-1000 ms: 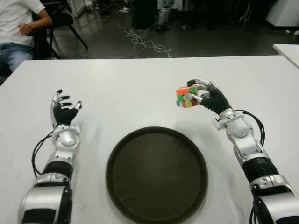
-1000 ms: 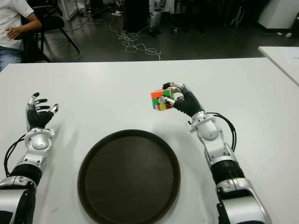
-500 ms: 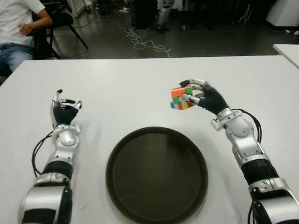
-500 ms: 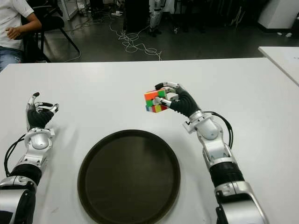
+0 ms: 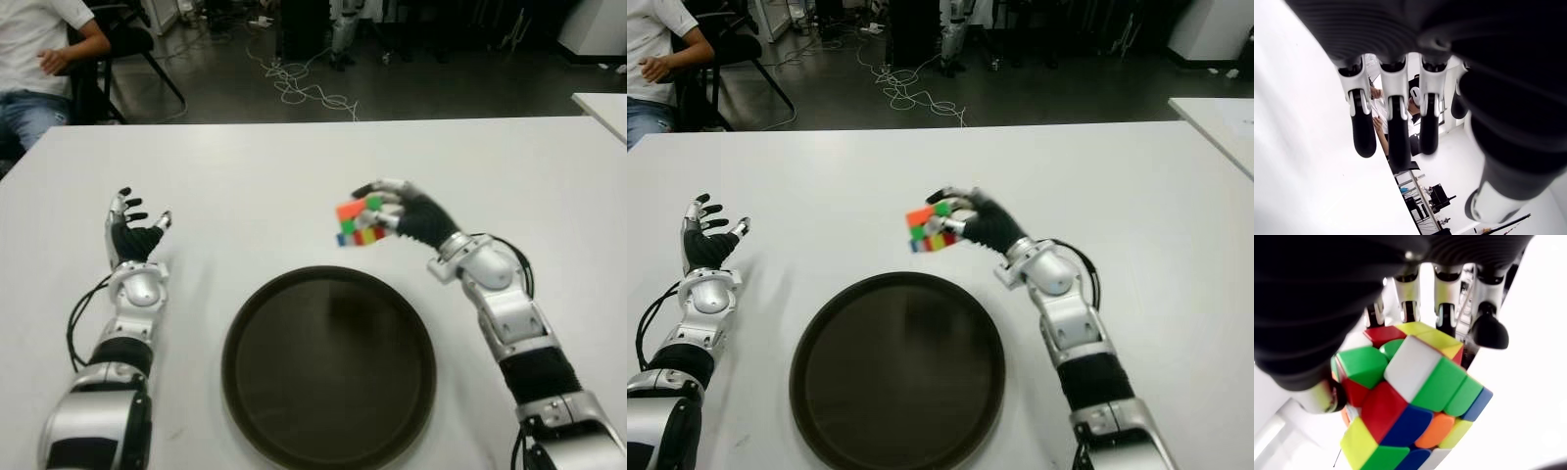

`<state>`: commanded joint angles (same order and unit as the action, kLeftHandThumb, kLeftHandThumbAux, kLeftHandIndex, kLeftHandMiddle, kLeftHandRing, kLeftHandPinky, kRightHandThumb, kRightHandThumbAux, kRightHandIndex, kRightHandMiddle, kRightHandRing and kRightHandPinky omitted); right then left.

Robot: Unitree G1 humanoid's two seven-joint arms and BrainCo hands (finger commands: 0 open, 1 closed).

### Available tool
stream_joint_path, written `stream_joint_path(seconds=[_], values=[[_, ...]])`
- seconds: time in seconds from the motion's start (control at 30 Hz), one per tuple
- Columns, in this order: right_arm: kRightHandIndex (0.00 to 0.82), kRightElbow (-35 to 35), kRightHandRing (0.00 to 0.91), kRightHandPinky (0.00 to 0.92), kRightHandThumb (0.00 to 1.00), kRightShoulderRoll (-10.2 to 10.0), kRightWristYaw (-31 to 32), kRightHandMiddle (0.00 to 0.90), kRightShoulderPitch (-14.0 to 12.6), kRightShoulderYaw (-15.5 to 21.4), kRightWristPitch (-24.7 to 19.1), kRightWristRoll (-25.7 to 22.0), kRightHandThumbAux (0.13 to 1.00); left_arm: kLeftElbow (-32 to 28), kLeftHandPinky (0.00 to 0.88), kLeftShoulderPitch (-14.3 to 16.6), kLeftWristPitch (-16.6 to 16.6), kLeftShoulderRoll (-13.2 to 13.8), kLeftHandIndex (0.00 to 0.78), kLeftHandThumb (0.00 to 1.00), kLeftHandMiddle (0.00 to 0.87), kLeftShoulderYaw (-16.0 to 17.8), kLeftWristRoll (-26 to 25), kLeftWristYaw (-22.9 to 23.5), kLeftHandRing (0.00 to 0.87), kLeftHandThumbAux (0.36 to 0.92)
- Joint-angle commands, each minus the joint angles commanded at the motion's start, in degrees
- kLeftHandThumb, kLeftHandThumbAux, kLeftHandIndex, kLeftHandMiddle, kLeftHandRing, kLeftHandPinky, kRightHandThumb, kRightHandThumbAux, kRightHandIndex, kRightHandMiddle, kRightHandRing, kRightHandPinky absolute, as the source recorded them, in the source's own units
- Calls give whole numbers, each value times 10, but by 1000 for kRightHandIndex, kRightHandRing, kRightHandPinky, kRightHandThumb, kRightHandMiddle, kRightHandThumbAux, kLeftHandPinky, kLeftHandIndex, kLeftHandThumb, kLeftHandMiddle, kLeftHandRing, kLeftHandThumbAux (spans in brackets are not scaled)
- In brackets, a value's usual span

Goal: Pick up the Rubik's Cube and put it in the plate

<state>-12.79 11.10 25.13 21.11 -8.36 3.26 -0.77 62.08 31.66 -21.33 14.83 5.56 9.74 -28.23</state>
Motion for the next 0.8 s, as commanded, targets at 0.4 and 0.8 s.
stream_joint_path(seconds=[0.4,0.8], values=[[438,48,807,794,697,3,46,792,-9,-25,-41,-5,724,3,254,1,10,1,124,73,187,1,1,-9,205,777],[438,72,799,781,694,6,64,792,-20,-33,-64,-4,725,2,272,-1,5,3,134,72,198,1,0,-2,226,774]])
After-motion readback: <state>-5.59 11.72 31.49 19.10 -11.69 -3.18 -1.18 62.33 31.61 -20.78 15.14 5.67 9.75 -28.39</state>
